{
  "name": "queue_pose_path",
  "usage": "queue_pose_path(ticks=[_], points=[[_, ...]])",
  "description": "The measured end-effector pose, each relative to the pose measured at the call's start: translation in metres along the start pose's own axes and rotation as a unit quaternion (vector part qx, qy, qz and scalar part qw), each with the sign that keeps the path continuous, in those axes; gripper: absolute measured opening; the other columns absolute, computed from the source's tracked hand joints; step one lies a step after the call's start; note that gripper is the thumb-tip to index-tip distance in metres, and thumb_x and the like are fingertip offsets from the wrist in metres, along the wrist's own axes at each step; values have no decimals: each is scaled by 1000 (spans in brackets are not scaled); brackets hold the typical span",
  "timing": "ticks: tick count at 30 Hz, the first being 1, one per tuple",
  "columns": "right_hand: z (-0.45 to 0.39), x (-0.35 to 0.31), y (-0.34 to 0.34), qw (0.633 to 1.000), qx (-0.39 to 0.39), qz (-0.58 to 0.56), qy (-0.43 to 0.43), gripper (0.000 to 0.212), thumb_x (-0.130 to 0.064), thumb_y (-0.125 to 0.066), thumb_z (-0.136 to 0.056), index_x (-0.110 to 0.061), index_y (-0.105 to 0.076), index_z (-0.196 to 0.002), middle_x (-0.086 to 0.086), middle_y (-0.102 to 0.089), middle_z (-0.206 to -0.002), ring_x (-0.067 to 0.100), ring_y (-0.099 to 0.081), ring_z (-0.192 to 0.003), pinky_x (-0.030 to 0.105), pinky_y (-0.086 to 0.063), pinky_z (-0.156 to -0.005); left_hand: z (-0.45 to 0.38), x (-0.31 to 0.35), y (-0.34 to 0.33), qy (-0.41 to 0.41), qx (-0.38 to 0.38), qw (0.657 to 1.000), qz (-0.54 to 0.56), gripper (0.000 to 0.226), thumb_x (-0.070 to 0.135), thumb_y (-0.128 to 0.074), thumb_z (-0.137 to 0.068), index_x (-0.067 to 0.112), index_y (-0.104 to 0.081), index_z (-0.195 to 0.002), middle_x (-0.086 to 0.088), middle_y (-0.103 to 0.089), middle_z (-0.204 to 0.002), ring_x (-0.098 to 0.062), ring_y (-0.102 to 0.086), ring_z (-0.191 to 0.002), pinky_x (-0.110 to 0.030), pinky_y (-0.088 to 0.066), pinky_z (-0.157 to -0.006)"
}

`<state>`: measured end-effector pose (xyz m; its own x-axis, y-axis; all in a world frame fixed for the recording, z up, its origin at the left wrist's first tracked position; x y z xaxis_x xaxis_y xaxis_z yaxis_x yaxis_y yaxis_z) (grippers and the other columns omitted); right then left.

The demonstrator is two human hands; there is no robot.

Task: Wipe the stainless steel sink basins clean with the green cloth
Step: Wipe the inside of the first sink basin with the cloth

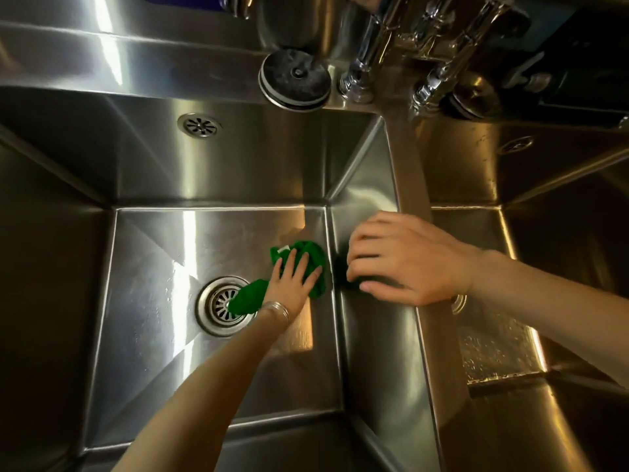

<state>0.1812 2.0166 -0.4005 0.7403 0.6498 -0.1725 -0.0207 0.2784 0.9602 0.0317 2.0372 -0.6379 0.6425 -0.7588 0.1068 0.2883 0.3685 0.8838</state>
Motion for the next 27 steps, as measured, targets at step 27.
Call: queue_pose_path(ticks=[27], points=[[1,3,-4,1000,11,-1,-25,21,-33,-46,-86,-26,-64,-78,-10,-62,-68,11,-53,-78,27,-32,-76,-109,-36,48,11,90,985,150,79,39,-63,-78,19,-26,-145,-2,-31,-149,-21,-24,-138,-34,-16,-116]])
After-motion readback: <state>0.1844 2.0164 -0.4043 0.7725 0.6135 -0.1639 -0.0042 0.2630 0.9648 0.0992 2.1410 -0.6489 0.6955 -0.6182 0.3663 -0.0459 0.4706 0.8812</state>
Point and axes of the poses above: each hand's wrist, its own z-axis away from the middle knuckle, its own y-axis out of the back of the hand, x = y × z, the point moved 2 cm from there along -z, towards the middle knuckle
